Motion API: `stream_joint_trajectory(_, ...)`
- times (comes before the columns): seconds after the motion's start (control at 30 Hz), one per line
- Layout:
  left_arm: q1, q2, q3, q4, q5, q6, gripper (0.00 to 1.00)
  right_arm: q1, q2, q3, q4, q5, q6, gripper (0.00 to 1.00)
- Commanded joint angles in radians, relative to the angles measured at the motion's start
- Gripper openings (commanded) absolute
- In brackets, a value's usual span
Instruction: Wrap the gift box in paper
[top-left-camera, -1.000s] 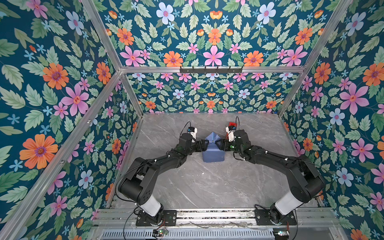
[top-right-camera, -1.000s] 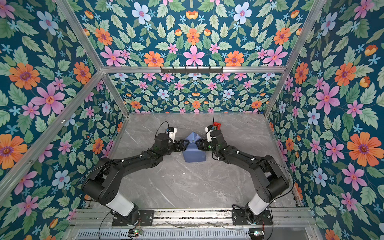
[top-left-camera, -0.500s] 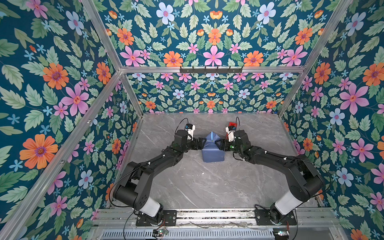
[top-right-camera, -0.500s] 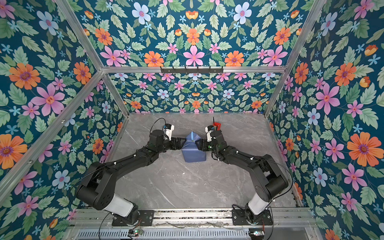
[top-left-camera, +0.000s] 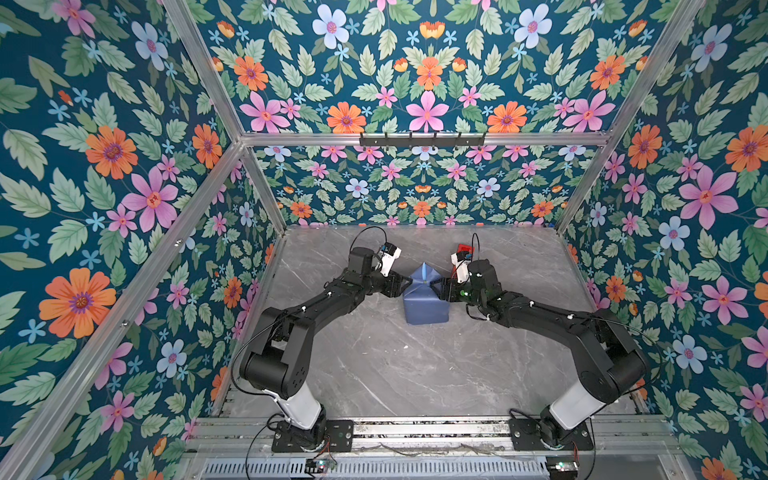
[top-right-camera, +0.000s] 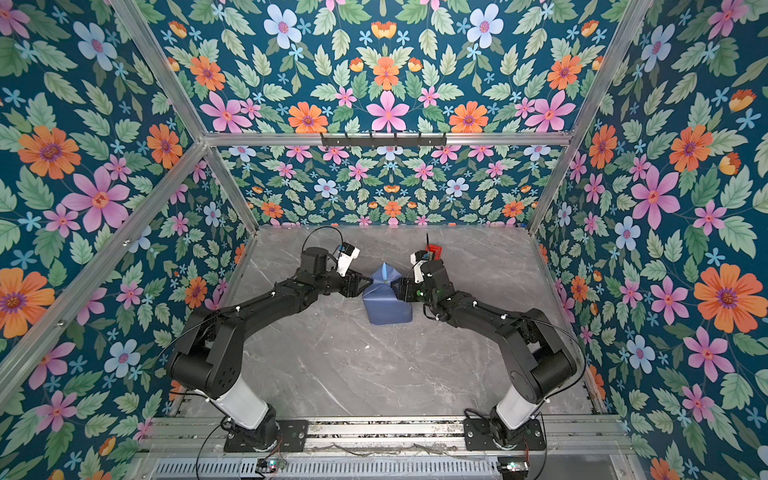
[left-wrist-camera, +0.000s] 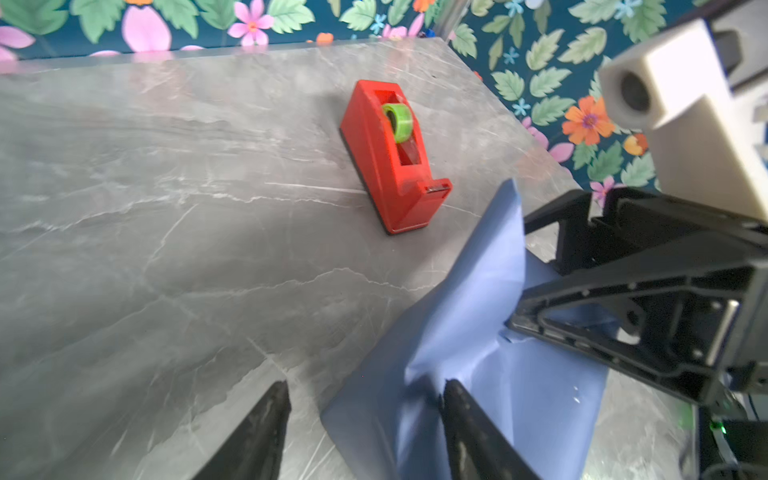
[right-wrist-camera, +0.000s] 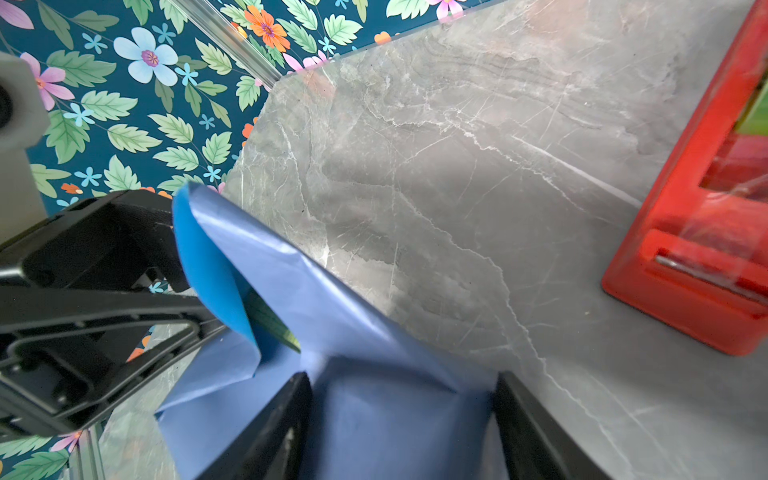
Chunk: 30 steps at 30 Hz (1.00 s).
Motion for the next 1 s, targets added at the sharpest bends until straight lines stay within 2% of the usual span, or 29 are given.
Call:
stream_joint_trajectory(0.0, 0.002, 0.036, 0.043, -0.050, 0.084, 0.086, 0.54, 0.001, 0.001, 0.001, -0.084, -0.003, -0.014, 0.70)
stream_joint_trajectory(0.27, 0.002, 0.107, 0.118, -0.062, 0.223, 0.148, 0.38, 0.000, 0.005, 0.010, -0.091, -0.005, -0.015, 0.70)
stream_joint_trajectory(0.97, 0.002, 0.153, 0.179, -0.069, 0.318, 0.230, 0.13, 0.000, 0.010, 0.039, -0.110, -0.014, -0.020, 0.69)
